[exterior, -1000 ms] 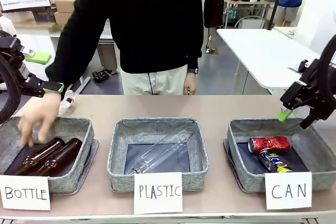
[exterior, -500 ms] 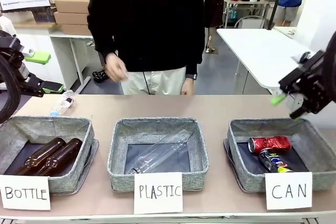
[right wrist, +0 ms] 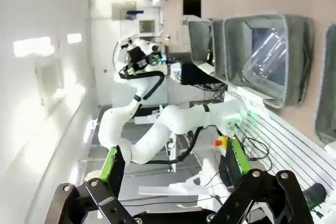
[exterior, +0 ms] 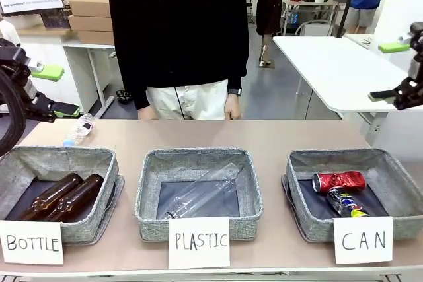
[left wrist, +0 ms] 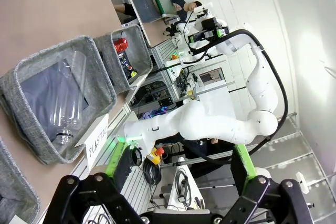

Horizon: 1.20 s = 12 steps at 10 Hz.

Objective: Sort the can waste into the basket.
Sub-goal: Pick up the can waste from the table and place it in the right Fabric basket.

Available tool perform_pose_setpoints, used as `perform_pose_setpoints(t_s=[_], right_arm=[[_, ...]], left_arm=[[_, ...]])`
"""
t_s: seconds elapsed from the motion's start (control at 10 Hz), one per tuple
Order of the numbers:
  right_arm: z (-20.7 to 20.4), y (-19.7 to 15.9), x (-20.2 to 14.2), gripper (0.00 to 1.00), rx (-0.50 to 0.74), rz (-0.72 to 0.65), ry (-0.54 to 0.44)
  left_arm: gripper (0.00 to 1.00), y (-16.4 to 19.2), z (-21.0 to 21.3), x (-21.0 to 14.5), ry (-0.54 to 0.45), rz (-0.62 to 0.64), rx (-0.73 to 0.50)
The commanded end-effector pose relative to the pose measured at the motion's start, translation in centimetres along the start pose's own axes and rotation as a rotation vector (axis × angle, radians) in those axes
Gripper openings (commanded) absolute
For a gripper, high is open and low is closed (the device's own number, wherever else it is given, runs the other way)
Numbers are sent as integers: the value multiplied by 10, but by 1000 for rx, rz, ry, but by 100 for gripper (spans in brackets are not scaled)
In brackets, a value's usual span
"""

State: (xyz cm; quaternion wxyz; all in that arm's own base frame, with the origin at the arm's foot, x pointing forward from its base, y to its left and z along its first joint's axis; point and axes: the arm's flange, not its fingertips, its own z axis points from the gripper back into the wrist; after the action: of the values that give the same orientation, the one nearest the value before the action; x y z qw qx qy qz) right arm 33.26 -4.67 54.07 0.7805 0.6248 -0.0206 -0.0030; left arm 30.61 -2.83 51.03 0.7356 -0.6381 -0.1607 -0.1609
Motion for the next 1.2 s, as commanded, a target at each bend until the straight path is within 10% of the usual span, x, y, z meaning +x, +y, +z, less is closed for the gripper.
perform_pose_setpoints(t_s=[0.0,1.1], right_arm=[[-14,6,1,100,-169,1,37],[-14,6,1,100,-169,1,37]], left_arm=[[100,-2,-1,0,-7,-9,-19],[100,-2,-1,0,-7,-9,-19]])
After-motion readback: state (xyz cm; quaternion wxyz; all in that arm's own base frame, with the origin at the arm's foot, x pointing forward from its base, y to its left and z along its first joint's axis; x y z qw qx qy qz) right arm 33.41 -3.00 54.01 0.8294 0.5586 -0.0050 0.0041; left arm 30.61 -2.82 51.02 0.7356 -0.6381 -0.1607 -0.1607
